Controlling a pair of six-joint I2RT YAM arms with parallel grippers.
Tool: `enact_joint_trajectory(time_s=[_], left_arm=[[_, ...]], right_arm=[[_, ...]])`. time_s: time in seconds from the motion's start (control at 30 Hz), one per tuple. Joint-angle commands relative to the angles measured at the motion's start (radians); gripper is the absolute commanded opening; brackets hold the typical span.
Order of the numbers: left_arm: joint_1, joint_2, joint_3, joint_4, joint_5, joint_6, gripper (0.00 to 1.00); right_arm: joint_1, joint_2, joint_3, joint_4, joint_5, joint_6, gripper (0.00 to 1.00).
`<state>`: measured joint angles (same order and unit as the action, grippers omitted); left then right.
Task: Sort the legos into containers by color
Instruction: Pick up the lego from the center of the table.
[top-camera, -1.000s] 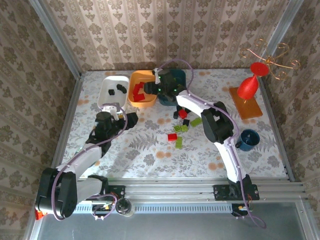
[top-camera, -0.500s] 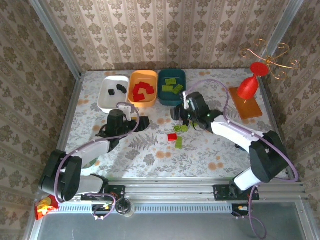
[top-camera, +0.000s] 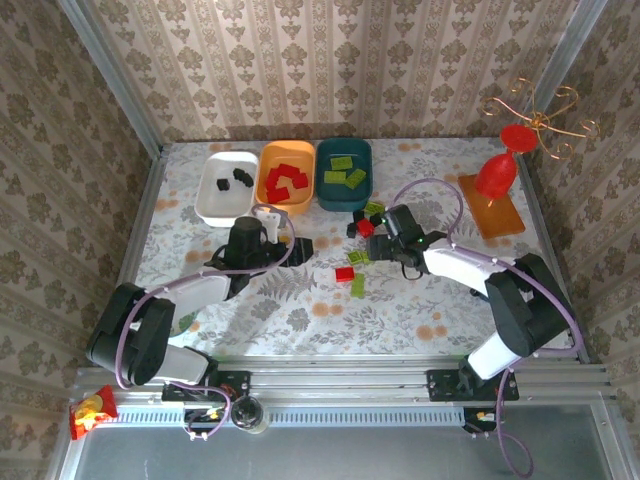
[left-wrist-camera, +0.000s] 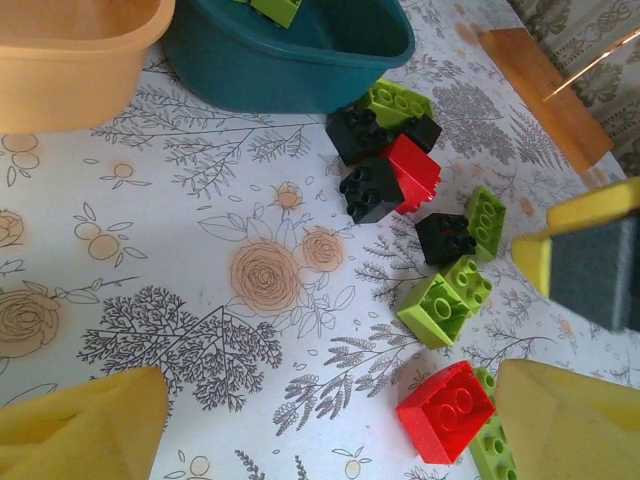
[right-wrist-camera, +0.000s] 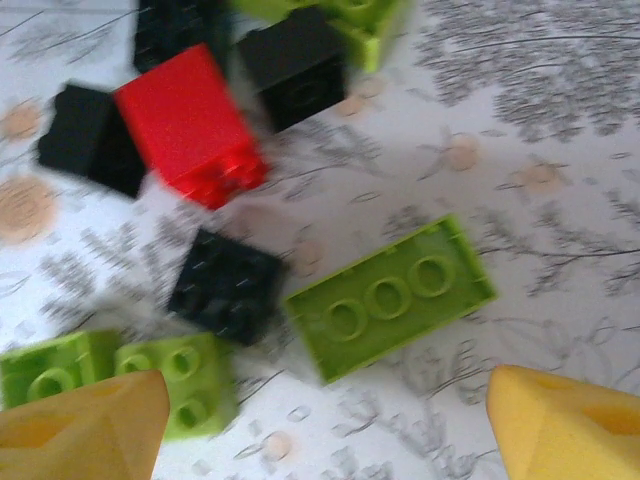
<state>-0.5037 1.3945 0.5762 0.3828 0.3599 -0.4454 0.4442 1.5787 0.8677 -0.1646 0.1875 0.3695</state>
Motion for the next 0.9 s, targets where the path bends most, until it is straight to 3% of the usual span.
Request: enact_joint_trajectory(time_s=[0.0,0.13,0.5,0.87], left_arm=[[-0.004,-0.017,0.022,0.018,0.021,0.034,0.86],[-0.005,-0.022,0.02,0.015,0.016,0.033,0.86],[-0.006,-0.04,0.014,0.014,0.01,0.035,0.86],[-0.004,-0.032,0.014,0.012,0.001,0.036,0.86]], right_arm=[[-0.04,0.027,0.056,-0.023,0.05,0.034,0.84],[-0.106,0.066,0.072,-0.015,0.026,0.051,0.84],[-0.109,0.244,0.224,-0.098,0.083,0.013,0.89],[-0.108,0.222,0.158,-0.121,0.058,-0.002,0.91]])
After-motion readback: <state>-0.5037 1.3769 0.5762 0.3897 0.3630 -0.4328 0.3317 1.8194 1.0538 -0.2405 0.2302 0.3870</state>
